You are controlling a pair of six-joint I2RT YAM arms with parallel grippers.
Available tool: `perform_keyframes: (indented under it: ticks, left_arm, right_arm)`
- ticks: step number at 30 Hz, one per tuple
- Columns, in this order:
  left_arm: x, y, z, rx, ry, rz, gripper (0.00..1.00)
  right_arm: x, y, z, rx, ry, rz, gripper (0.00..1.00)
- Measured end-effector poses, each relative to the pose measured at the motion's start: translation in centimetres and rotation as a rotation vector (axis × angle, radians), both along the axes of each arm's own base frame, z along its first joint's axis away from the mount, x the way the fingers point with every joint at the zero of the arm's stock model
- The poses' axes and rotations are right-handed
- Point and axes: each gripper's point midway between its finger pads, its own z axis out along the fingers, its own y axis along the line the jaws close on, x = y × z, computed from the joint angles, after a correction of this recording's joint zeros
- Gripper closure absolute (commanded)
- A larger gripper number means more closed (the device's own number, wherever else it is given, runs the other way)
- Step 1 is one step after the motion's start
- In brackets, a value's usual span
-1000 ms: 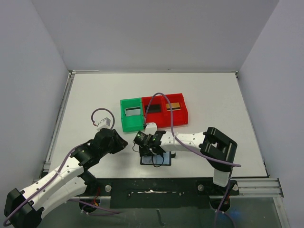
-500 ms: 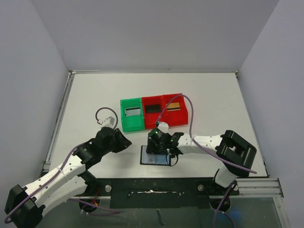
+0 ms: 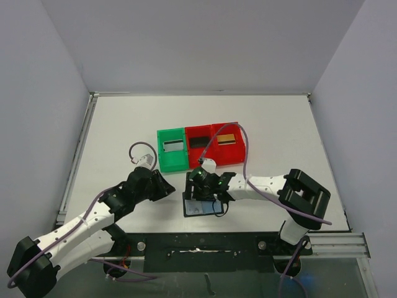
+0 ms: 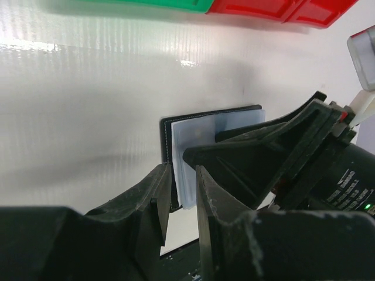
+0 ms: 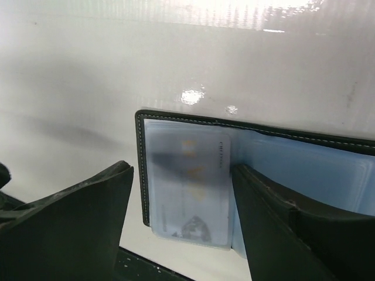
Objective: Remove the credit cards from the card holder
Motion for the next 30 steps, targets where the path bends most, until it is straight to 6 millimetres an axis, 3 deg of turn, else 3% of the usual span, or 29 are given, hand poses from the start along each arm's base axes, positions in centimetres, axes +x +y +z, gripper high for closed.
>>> perform_keyframes:
  ticks: [3, 8, 13, 19, 23, 30]
  left_arm:
    - [0.2, 0.8, 0.5, 0.003, -0.019, 0.045, 0.78]
    - [0.4, 2.4, 1.9, -0.007, -0.065, 0.13, 0.78]
    - [0.5, 3.4, 2.5, -0.012, -0.091, 0.18, 0.77]
    - [0.5, 3.5, 2.3, -0.007, -0.078, 0.186, 0.77]
    - [0.4, 2.9, 1.9, -0.005, -0.065, 0.157, 0.76]
    - [-0.1, 0.5, 0.6, -0.054, -0.026, 0.049, 0.75]
  right_arm:
    - [-0.1, 0.6, -0.2, -0.107, -0.017, 0.017, 0.29]
    - [-0.1, 0.9, -0.9, -0.279, -0.059, 0.049, 0.38]
    - [0.0, 0.6, -1.1, -0.329, -0.071, 0.057, 0.44]
    - [-0.1, 0.3, -0.9, -0.203, -0.071, 0.059, 0.47]
    - [0.0, 0.2, -0.5, -0.058, -0.038, 0.044, 0.42]
    - [0.0, 0.7, -0.3, 0.037, -0.01, 0.049, 0.42]
